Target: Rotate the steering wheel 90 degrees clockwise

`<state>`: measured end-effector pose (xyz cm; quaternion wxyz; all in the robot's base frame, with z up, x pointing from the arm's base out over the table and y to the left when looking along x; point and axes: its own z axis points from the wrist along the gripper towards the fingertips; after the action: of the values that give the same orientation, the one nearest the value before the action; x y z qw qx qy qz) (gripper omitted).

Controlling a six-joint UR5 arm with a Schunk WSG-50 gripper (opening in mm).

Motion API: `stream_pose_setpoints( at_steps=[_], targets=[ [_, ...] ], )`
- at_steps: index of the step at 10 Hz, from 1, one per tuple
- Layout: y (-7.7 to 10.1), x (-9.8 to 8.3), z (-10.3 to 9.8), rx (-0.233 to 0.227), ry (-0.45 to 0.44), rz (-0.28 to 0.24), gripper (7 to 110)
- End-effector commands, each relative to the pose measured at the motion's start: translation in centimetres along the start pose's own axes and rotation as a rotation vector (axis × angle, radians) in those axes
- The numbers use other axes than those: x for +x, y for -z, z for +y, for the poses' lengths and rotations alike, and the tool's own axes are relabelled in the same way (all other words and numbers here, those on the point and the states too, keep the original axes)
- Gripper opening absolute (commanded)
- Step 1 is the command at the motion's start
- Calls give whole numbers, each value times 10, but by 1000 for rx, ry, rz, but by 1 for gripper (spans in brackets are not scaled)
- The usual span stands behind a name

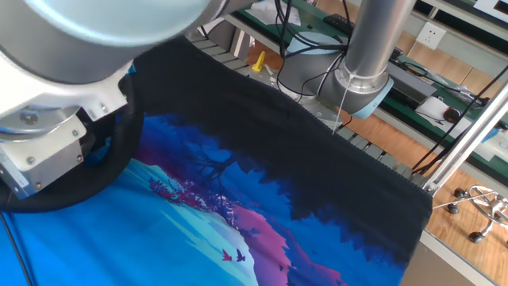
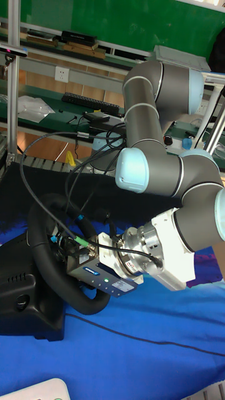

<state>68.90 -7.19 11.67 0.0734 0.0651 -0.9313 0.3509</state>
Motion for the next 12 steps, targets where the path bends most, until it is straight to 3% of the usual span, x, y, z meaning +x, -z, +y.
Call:
stream_pose_setpoints(
  at_steps=[1, 9, 12],
  targets=[
    [3, 2, 4, -33, 13, -11, 7],
    [7, 0, 3, -49, 2, -35, 7],
    [-1, -20, -4, -62, 25, -75, 7]
  ],
)
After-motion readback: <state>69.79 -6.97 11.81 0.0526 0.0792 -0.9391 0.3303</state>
